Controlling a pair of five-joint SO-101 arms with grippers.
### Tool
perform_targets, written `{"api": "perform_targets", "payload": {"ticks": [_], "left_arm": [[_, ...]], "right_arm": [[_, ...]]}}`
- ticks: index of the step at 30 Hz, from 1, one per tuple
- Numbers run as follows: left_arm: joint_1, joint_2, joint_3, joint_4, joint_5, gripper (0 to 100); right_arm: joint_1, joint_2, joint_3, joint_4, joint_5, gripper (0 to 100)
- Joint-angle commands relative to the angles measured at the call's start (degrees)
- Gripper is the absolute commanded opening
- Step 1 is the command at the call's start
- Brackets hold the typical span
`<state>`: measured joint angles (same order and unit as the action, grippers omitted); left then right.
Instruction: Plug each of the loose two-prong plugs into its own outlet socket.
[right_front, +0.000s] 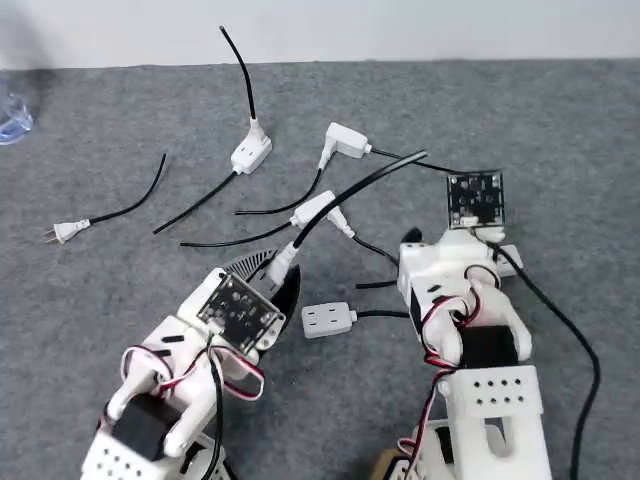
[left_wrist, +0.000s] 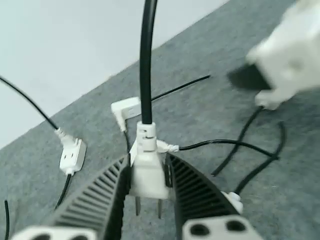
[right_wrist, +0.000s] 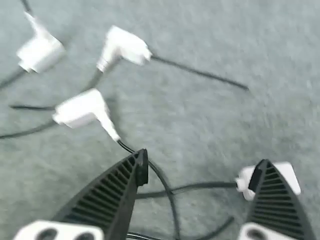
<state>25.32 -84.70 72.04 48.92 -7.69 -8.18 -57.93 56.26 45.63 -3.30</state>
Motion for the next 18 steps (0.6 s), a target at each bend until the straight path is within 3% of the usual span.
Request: {"api": "perform_targets", "payload": {"ticks": [1, 5, 9, 15, 18], "left_arm": [[-3.9, -0.9, 4.3, -9.8, 4.6, 1], [-7.5, -1.0, 7.8, -16.0, 5.7, 1], [-7.6, -1.0, 8.3, -16.5, 7.6, 1], [-7.6, -1.0, 8.3, -16.5, 7.6, 1], [-5.5, -1.0, 8.4, -16.4, 7.7, 1]], "right_arm": [[-2.9, -1.3, -8.8, 4.2, -4.9, 33.3], [-8.0, -0.8, -11.1, 4.8, -14.2, 33.5], [-15.4, -0.8, -6.2, -2.9, -21.6, 33.5], [-13.8, -0.2, 8.4, -28.6, -22.4, 33.3], [-13.9, -0.2, 17.3, -42.9, -27.6, 33.3]]}}
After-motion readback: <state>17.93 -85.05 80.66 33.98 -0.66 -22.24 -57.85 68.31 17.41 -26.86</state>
